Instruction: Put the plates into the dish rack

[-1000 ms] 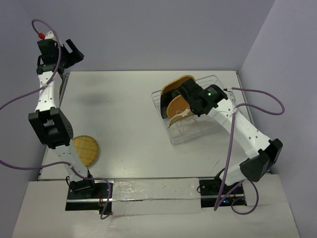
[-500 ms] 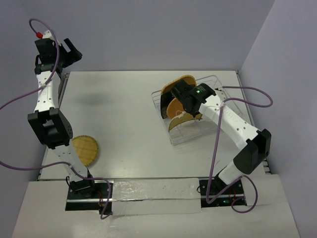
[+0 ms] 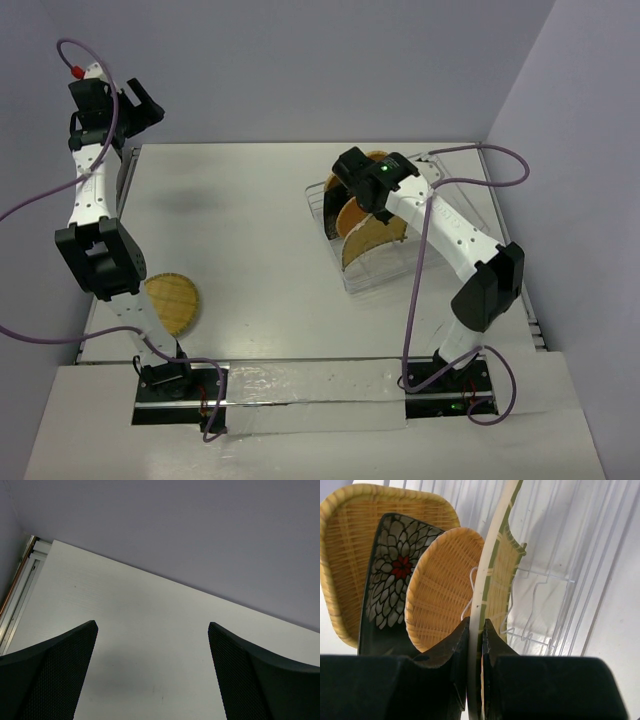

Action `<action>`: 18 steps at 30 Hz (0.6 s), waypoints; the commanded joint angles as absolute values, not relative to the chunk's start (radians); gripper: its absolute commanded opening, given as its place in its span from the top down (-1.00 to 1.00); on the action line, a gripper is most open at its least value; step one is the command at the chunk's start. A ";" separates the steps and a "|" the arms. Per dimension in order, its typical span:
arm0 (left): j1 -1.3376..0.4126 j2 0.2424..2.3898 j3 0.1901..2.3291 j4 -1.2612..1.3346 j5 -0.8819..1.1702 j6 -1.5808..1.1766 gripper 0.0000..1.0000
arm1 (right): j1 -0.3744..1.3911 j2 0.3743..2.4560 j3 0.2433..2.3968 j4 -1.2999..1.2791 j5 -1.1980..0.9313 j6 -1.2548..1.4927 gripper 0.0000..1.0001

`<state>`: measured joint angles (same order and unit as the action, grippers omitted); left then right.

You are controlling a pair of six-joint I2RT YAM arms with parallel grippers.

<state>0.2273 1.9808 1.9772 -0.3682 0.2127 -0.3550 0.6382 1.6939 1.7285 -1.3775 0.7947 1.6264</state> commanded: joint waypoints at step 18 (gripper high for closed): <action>0.241 1.866 1.889 -0.346 0.187 -0.389 -0.99 | 0.696 1.688 1.795 -1.444 0.970 1.486 -0.48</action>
<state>0.2311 1.9460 1.8912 -0.3593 0.1874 -0.3601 0.6895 1.7400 1.7368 -1.3477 0.8644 1.5164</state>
